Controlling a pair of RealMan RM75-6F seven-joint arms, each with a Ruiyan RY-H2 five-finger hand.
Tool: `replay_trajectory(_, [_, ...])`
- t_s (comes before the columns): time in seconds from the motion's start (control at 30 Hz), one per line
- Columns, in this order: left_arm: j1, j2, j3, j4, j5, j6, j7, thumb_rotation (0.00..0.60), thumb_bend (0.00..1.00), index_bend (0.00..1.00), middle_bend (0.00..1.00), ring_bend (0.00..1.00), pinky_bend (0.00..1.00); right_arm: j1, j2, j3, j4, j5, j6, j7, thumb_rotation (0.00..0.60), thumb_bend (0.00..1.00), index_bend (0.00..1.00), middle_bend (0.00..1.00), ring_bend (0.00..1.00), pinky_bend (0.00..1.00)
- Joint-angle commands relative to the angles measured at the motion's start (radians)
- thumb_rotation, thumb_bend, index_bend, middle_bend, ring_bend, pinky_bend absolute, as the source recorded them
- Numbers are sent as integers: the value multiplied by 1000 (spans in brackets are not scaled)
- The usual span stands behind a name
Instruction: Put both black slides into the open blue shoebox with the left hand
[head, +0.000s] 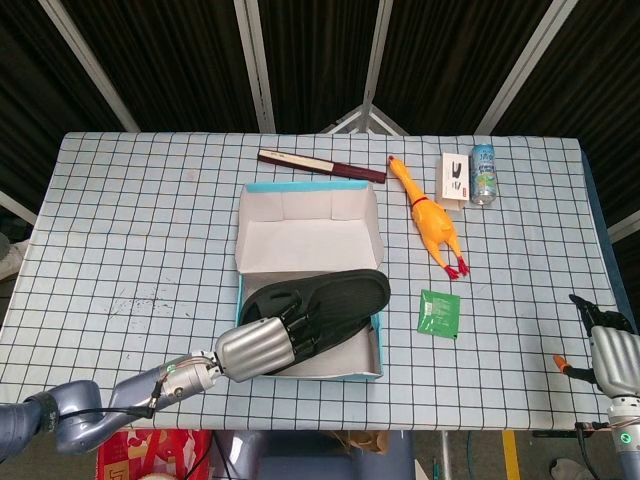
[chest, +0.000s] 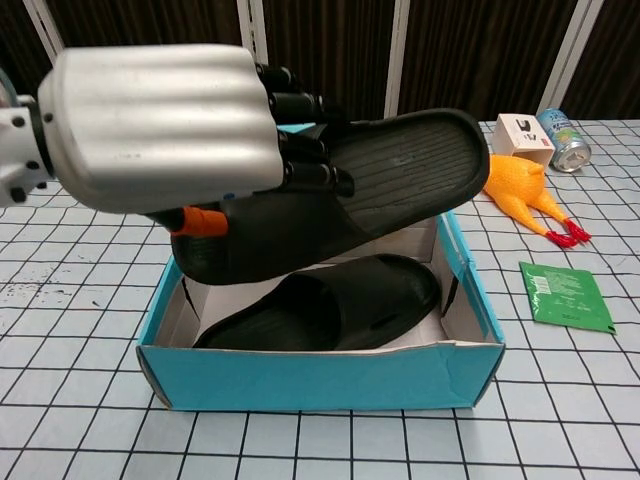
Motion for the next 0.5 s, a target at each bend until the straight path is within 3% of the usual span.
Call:
replay_trajectory(0.03, [14,-35,19,22,-22,14,-26,600,525,192,433,131,248,0,1,1,2,1,-1,4,600,226,132,191,243,148])
replay_trajectory(0.5, [72,-132,68,89,-142,47,-143,600,517,179,459,144,254,0,1,3,5,8,-5,8,600,226,132,191,243,148])
